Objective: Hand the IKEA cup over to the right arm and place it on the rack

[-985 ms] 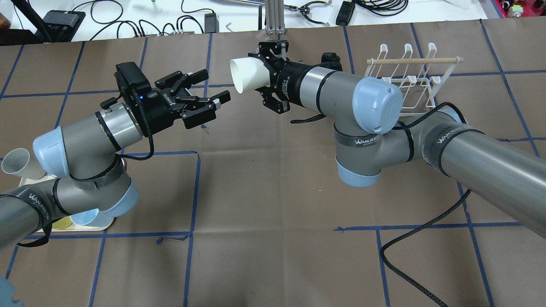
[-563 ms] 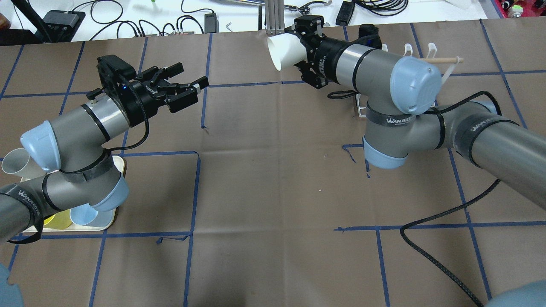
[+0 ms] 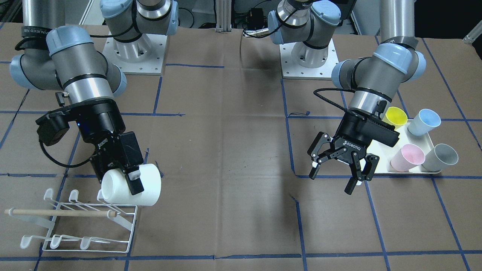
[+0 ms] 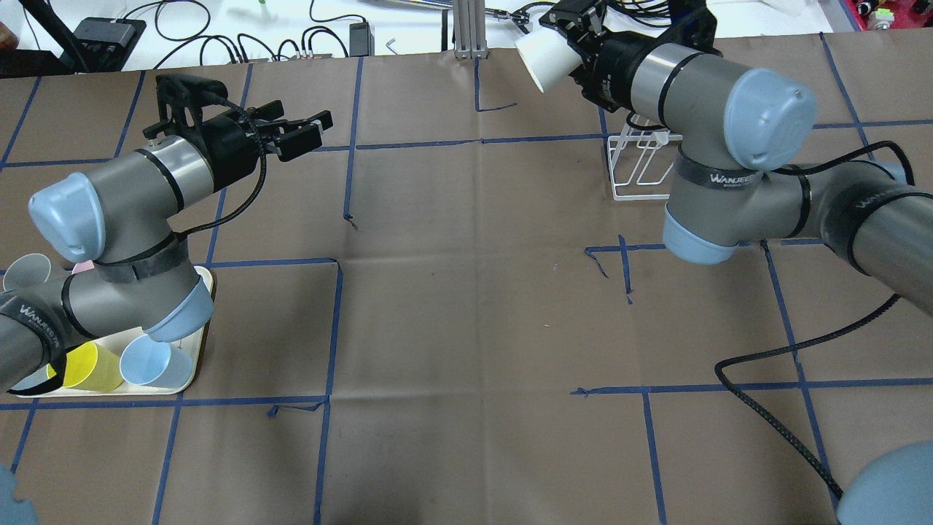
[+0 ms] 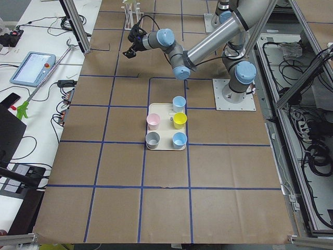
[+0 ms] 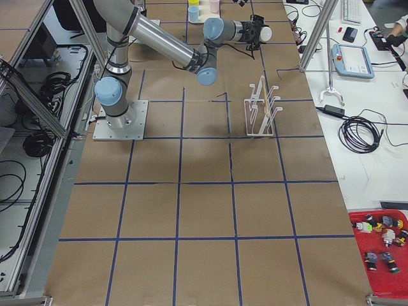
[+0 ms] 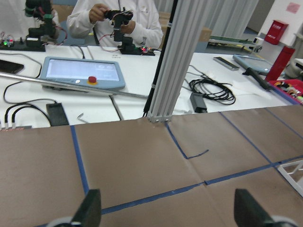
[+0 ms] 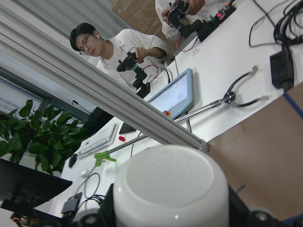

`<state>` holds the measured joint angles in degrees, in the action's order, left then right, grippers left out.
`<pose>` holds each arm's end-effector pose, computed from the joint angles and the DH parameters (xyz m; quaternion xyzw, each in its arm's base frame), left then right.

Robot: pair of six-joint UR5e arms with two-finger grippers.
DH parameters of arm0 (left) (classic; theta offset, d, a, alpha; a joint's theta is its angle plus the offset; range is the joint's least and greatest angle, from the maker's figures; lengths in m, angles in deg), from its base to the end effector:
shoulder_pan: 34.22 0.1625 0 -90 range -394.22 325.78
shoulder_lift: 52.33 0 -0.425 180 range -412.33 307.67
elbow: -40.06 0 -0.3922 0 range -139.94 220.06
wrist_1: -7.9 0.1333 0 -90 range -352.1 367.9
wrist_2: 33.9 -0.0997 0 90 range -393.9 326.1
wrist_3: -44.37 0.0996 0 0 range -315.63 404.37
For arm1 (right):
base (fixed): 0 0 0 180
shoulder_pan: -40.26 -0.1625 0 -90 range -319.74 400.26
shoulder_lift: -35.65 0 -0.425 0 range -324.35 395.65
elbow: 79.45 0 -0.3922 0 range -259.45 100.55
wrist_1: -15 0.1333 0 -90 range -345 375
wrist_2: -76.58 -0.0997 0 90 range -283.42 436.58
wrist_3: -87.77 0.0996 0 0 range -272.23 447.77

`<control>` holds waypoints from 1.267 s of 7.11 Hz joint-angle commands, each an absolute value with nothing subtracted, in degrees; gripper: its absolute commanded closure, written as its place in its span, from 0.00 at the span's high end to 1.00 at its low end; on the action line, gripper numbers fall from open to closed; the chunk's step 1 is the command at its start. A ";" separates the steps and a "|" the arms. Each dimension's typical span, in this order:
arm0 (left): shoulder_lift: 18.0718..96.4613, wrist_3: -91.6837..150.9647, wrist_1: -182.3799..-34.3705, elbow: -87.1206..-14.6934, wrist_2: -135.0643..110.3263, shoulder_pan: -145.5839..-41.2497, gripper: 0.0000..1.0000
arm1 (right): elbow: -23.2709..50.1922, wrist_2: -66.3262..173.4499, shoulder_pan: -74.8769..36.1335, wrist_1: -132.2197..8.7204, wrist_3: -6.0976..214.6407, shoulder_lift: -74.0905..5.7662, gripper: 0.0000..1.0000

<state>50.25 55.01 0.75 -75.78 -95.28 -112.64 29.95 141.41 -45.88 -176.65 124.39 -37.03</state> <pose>-0.0705 -0.5577 0.3409 -0.0861 -0.8978 0.4036 0.1539 0.1372 -0.5753 0.3858 0.1751 0.8131 -0.4508 0.3241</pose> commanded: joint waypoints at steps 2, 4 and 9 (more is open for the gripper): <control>45.95 49.76 -39.14 -62.64 -114.90 -120.78 1.00 | 26.92 147.24 -42.02 -177.04 94.79 -34.16 0.18; 43.31 46.15 -68.33 -52.19 -115.99 -120.97 1.00 | 25.06 147.25 -40.87 -179.05 87.17 -28.80 0.18; 36.28 44.90 -84.03 -50.10 -123.55 -121.14 1.00 | 24.18 147.07 -38.49 -180.82 86.98 -23.86 0.18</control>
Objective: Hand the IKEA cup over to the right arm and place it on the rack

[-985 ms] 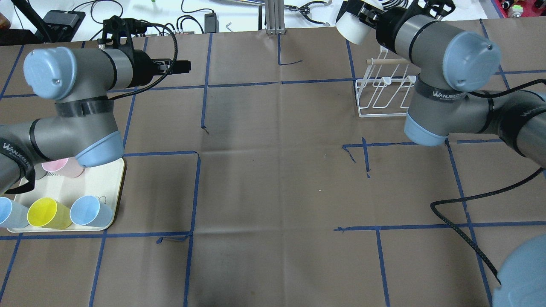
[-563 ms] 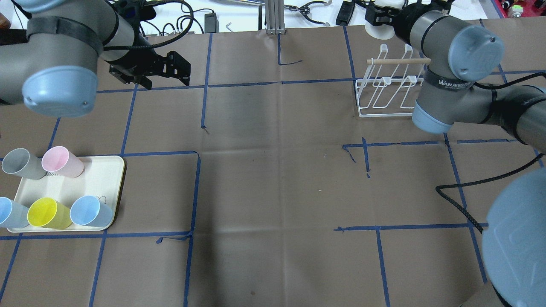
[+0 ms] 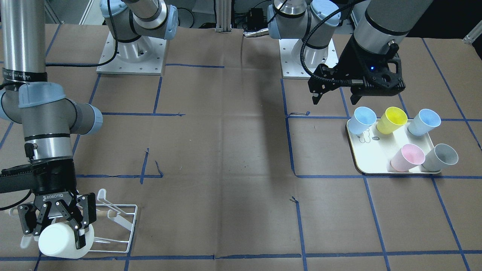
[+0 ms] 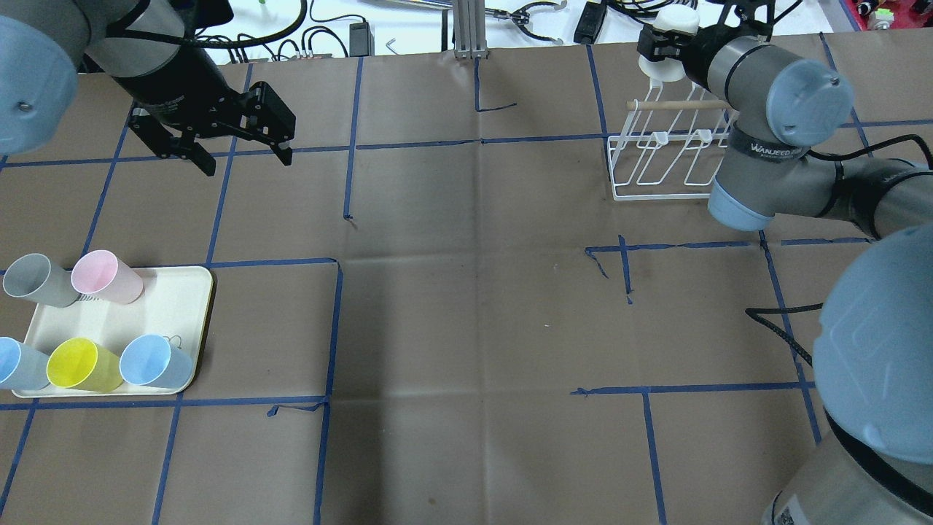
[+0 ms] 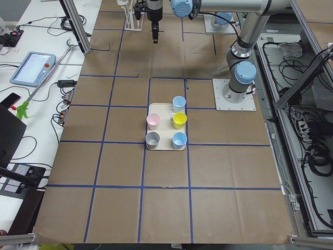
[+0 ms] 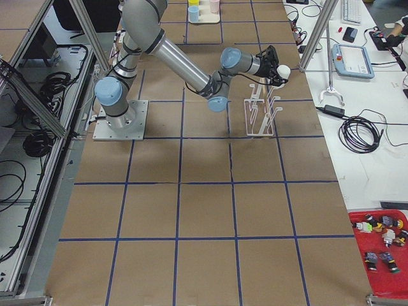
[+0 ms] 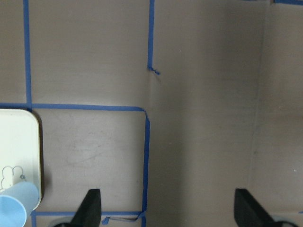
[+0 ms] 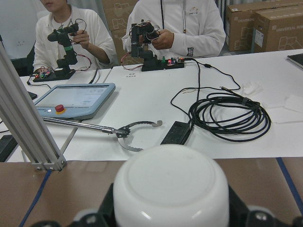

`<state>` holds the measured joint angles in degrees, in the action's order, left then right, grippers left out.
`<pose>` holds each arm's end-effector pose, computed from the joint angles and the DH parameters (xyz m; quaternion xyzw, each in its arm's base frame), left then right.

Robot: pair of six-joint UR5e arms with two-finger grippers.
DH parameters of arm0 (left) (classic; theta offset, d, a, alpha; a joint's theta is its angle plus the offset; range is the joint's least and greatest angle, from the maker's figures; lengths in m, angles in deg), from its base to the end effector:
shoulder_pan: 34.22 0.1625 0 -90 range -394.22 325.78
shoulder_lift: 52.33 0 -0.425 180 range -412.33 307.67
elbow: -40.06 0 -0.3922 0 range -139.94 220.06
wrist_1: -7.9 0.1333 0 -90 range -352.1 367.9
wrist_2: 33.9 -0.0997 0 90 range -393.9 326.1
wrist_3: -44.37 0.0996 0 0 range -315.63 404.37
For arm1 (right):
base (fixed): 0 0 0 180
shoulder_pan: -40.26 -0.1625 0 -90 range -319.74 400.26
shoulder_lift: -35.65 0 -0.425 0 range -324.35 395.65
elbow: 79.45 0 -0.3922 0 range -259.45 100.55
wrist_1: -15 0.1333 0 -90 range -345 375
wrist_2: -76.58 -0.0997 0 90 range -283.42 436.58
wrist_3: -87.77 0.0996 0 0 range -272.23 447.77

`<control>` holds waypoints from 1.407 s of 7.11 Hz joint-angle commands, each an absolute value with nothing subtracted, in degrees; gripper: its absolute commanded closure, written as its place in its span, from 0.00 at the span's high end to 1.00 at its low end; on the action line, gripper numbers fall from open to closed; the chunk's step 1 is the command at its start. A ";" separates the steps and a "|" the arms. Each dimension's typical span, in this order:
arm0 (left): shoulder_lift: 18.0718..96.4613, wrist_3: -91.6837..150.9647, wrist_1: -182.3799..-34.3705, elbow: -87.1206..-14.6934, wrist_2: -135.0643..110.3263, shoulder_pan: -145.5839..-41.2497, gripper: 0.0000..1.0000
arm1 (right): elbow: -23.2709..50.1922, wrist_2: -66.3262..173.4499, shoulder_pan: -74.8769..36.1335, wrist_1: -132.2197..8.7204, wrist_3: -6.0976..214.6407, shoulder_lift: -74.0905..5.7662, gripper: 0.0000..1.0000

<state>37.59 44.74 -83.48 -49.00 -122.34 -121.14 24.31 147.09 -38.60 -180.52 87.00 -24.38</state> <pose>-0.1095 -0.4972 0.4943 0.0237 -0.9996 -0.0027 0.0137 0.0425 -0.6460 0.3030 -0.0101 0.8501 -0.5184 0.0920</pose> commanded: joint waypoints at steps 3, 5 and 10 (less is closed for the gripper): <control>30.66 51.71 -82.89 -58.34 -125.91 -118.79 1.00 | 24.79 147.16 -38.93 -186.18 87.33 -21.66 0.22; 26.71 55.94 -82.18 -63.62 -126.63 -113.26 0.99 | 26.89 146.55 -39.02 -186.10 87.77 -21.66 0.43; 15.00 74.91 -64.38 -86.91 -126.28 -97.28 0.99 | 26.02 146.46 -39.02 -179.26 87.86 -25.07 1.00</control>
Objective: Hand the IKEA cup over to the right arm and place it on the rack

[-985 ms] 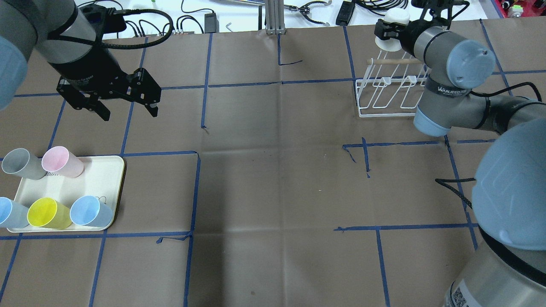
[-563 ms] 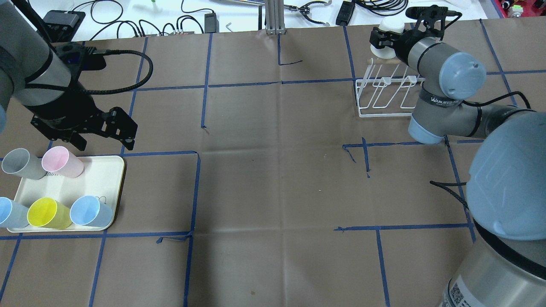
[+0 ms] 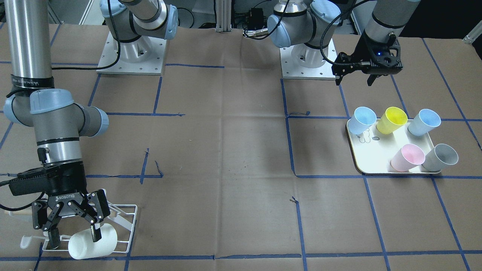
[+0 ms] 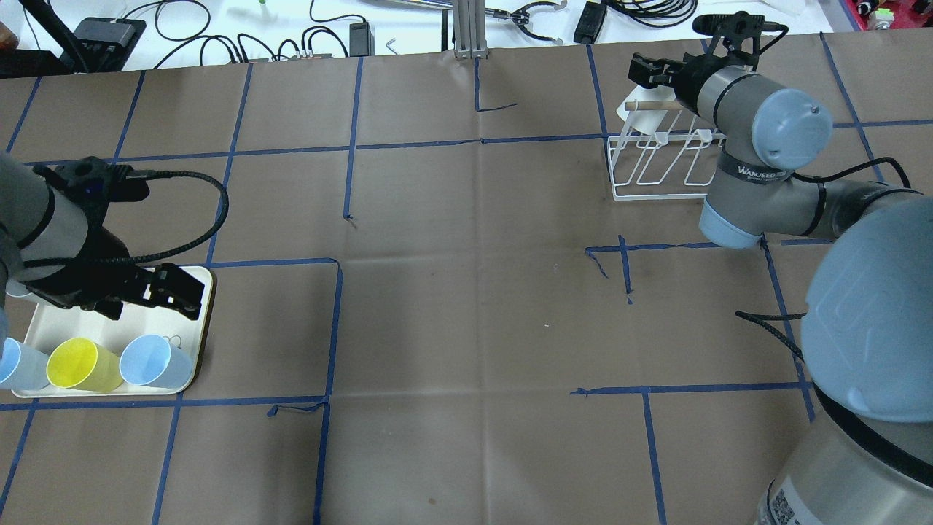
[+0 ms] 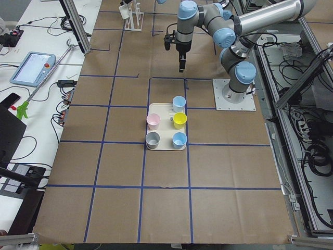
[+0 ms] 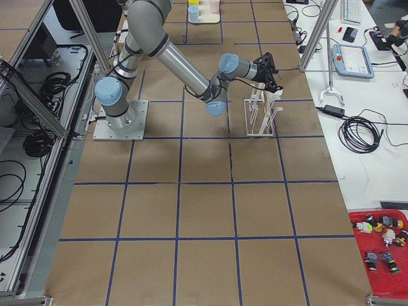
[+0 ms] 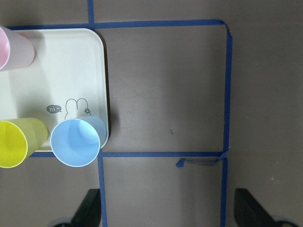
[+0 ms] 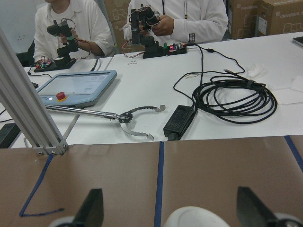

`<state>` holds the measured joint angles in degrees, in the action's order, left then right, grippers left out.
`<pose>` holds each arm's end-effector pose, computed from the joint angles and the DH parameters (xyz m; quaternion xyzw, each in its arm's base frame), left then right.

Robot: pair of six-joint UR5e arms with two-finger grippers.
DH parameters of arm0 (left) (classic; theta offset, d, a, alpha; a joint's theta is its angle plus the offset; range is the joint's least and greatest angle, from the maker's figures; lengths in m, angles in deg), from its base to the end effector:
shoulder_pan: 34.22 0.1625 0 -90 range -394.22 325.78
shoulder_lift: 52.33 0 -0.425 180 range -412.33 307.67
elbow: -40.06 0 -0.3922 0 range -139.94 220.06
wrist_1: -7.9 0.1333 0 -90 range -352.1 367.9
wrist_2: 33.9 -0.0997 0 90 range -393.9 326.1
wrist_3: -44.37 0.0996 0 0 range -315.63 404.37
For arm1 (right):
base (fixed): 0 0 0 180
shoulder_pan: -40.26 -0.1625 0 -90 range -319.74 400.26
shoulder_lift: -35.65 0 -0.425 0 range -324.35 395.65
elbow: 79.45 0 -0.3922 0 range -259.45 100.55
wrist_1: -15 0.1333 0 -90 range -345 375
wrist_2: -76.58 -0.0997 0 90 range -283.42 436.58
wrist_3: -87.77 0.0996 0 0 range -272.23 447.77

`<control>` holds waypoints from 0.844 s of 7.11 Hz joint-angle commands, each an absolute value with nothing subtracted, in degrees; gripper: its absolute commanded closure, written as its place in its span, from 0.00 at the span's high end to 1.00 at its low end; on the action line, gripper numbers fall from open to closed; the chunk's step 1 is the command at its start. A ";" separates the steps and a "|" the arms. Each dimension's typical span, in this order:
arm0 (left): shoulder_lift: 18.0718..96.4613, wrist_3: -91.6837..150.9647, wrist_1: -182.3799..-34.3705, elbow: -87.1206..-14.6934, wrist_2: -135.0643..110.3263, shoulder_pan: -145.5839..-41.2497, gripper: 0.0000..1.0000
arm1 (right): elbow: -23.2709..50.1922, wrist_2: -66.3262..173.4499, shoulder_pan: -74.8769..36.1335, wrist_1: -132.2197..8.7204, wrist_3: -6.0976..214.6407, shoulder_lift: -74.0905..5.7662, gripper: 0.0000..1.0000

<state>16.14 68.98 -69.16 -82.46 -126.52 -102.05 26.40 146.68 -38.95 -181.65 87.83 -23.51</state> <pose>0.0061 -0.3561 0.3870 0.0209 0.9994 -0.0065 0.0277 0.0486 -0.6383 0.2814 -0.0053 0.8575 -0.5040 0.1030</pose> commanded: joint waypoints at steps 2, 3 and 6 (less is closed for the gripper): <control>16.48 79.77 -61.02 -88.78 -125.75 -92.25 0.98 | 25.67 145.93 -40.15 -176.52 92.83 -29.20 1.00; 17.80 80.31 -59.44 -89.57 -124.53 -92.06 0.98 | 25.76 145.84 -41.90 -176.52 102.35 -31.48 1.00; 26.57 80.23 -48.29 -93.17 -124.17 -92.05 0.98 | 28.55 145.58 -46.91 -176.69 131.96 -39.65 1.00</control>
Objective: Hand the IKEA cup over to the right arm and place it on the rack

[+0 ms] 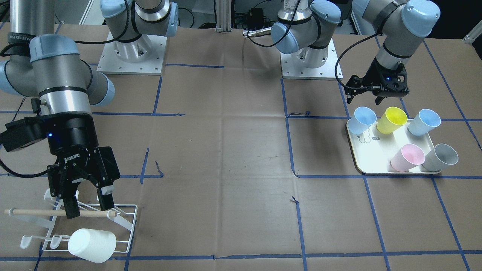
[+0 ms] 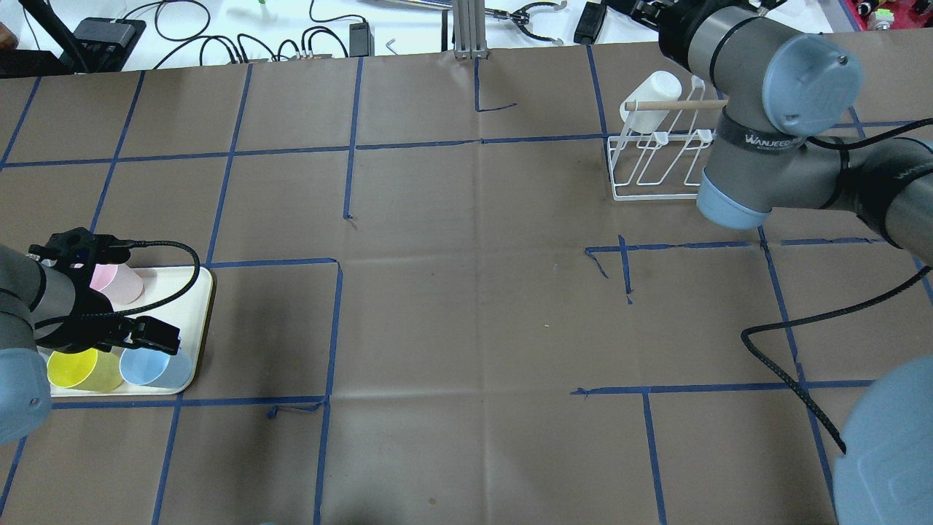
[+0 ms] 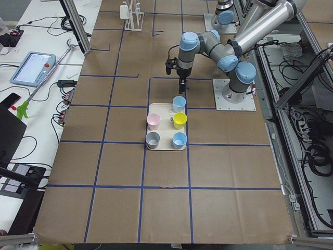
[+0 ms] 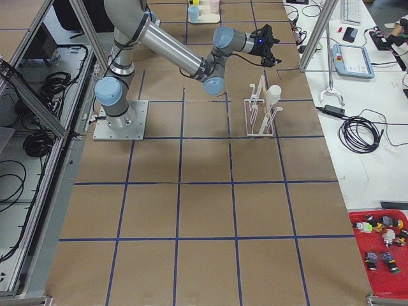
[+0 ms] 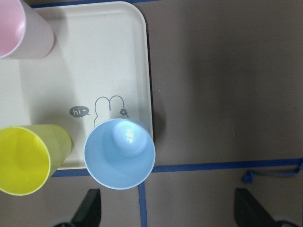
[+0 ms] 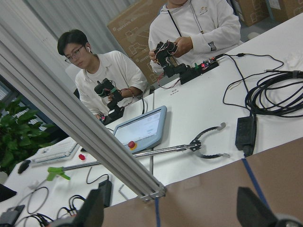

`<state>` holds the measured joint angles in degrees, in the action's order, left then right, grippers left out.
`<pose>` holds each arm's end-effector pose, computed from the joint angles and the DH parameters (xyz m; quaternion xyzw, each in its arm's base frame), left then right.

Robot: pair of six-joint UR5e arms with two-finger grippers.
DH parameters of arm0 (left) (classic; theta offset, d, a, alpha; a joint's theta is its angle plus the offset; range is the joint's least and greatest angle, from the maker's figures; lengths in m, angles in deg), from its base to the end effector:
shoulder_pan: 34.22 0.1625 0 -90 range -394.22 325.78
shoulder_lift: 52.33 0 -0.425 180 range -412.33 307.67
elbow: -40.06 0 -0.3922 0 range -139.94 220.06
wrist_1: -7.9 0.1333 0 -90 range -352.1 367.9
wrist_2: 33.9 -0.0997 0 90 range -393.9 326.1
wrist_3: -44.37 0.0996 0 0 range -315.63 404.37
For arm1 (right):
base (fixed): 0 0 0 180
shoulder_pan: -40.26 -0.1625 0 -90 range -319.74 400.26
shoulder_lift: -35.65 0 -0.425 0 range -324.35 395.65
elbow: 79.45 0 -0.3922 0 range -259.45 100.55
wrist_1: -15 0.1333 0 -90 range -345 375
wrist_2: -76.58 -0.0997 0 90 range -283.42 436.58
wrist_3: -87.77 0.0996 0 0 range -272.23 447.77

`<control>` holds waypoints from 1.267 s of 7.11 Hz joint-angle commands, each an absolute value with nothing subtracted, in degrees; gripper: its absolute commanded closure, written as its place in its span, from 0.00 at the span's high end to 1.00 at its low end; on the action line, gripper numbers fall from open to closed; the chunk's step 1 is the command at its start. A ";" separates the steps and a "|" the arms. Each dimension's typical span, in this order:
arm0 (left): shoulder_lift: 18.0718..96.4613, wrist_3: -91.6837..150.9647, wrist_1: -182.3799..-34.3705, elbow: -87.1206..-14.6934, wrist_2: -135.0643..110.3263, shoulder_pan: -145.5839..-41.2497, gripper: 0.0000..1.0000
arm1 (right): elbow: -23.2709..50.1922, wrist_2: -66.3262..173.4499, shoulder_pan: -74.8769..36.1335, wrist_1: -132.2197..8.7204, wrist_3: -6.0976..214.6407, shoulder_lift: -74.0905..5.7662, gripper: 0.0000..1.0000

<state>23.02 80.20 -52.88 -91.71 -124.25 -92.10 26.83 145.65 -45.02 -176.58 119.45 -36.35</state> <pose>0.0710 -0.3626 0.2990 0.0323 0.9993 -0.0135 0.0128 0.1206 -0.5916 0.4019 0.1601 0.8091 -0.4946 0.2741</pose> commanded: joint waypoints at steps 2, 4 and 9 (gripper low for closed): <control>30.71 80.23 -46.15 -94.40 -124.43 -92.05 0.98 | 33.21 144.71 -49.46 -177.39 152.96 -45.54 1.00; 30.90 80.41 -46.06 -95.72 -124.96 -91.97 0.98 | 35.07 142.94 -51.31 -177.75 171.02 -47.76 1.00; 30.90 80.06 -45.97 -95.20 -127.67 -91.88 0.11 | 37.01 144.00 -51.85 -176.43 172.50 -47.94 1.00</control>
